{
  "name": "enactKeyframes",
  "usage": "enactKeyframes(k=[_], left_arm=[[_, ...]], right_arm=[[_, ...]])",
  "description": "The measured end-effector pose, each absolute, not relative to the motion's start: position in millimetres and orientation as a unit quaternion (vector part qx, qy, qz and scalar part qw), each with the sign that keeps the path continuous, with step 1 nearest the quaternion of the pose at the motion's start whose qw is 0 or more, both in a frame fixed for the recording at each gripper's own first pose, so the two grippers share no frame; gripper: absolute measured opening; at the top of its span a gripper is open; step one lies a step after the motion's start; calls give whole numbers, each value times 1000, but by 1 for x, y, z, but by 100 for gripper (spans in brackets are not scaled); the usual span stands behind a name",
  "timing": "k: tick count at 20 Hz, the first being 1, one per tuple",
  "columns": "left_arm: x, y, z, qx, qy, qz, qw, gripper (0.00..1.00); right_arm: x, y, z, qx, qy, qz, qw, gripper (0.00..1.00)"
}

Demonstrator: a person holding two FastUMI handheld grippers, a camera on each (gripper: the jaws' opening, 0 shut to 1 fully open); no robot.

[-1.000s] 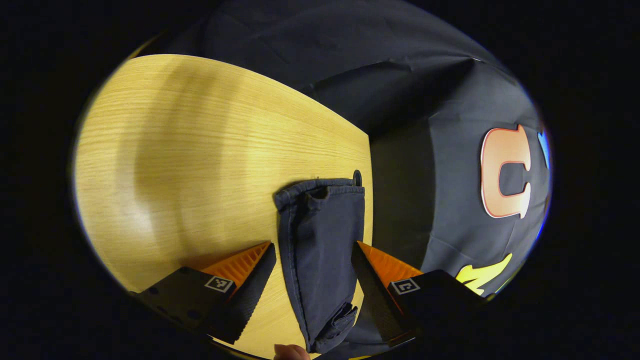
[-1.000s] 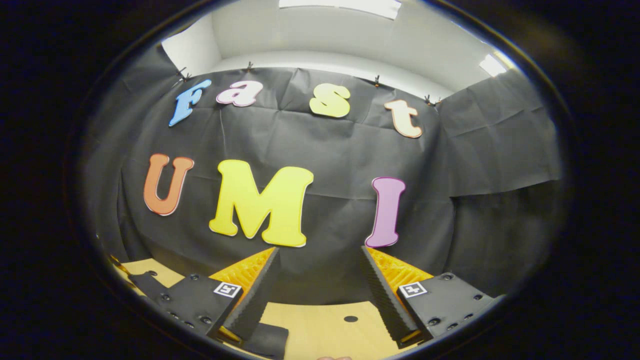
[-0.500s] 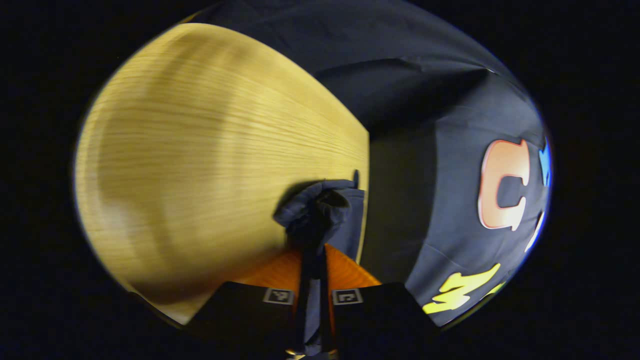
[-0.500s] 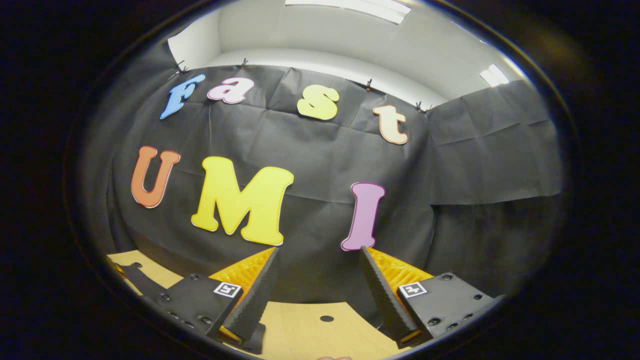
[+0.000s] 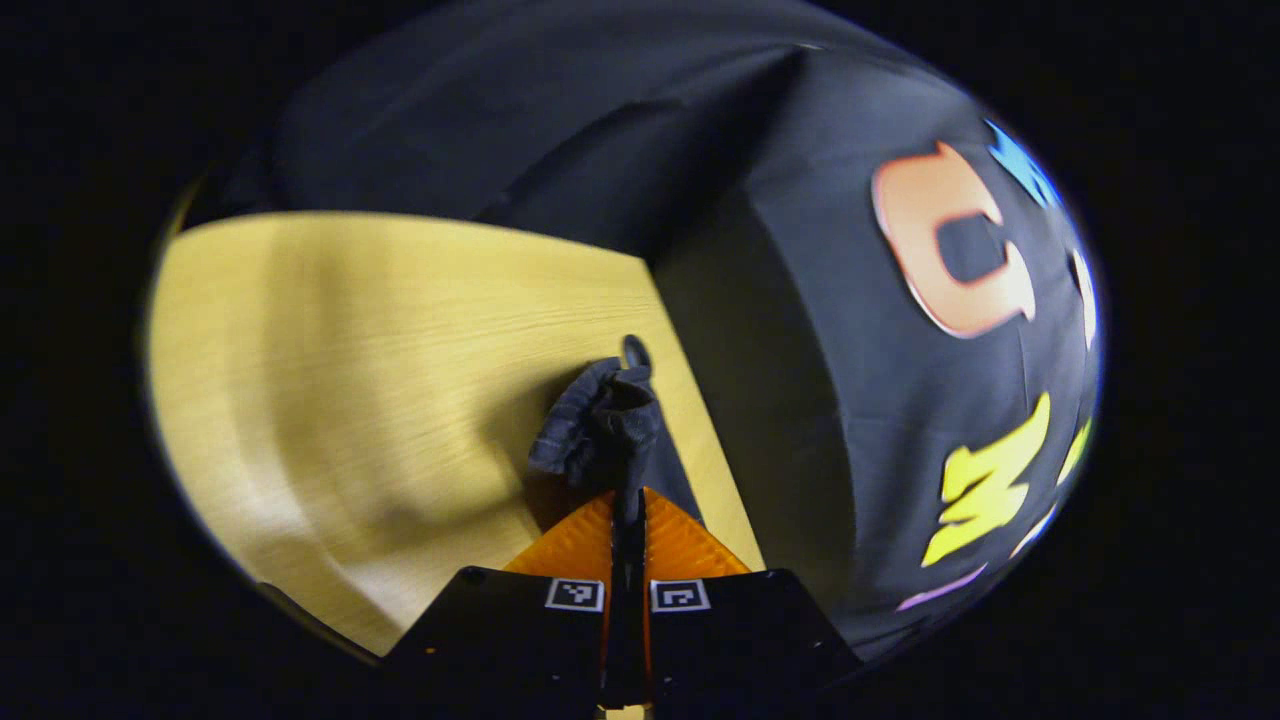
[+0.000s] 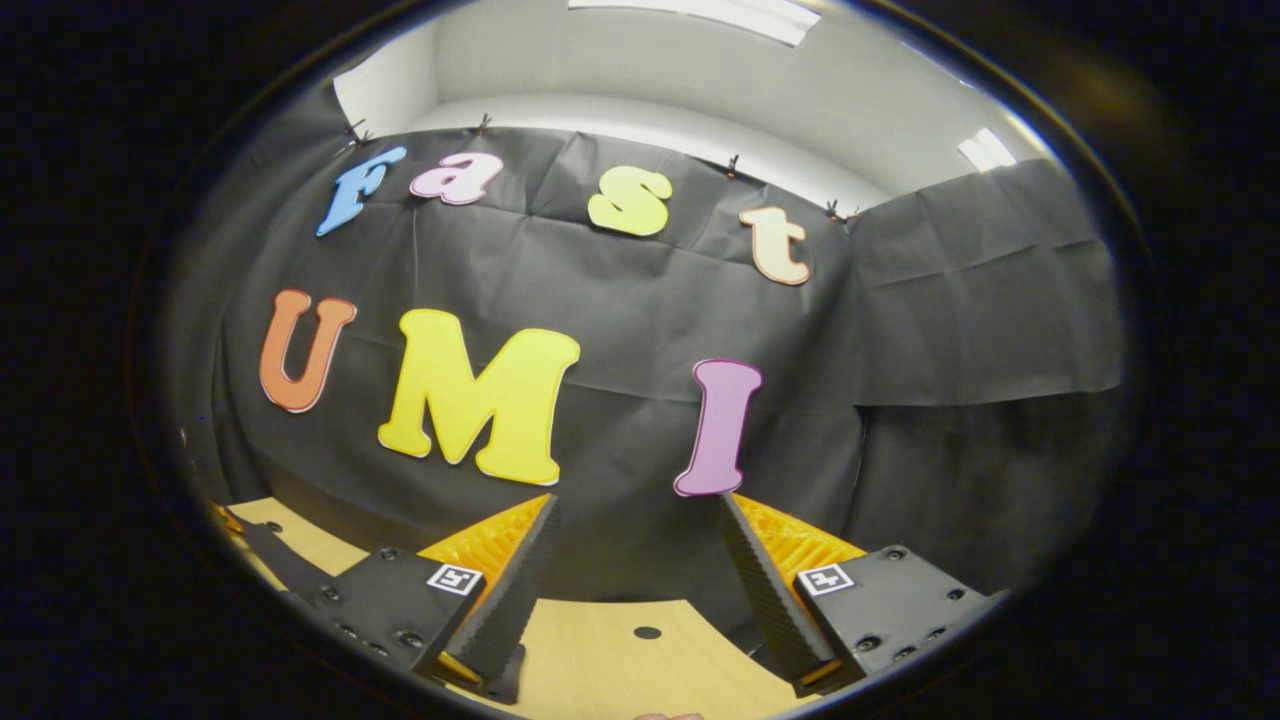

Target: Grasp the waist and the cuffs of the jeans and fold them to make the two legs overlap; first hold the waist and fold one-third of the jeans toward the cuffs, then hold the cuffs and fold the remaining one-third in the same direction to finish folding.

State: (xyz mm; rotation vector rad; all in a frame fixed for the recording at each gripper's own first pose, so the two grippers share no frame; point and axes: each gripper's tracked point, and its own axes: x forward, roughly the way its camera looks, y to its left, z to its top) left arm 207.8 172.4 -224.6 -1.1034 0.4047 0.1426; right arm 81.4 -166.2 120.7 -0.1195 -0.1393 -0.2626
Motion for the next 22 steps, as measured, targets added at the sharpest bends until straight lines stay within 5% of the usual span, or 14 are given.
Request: enactKeyframes(k=[10, 22], left_arm=[[222, 15, -93, -291, 118, -43, 948, 3], [232, -217, -173, -170, 209, -184, 945, 3]], right_arm=[[43, -212, 131, -48, -74, -161, 983, 98], [-49, -333, 125, -29, -64, -266, 961, 98]])
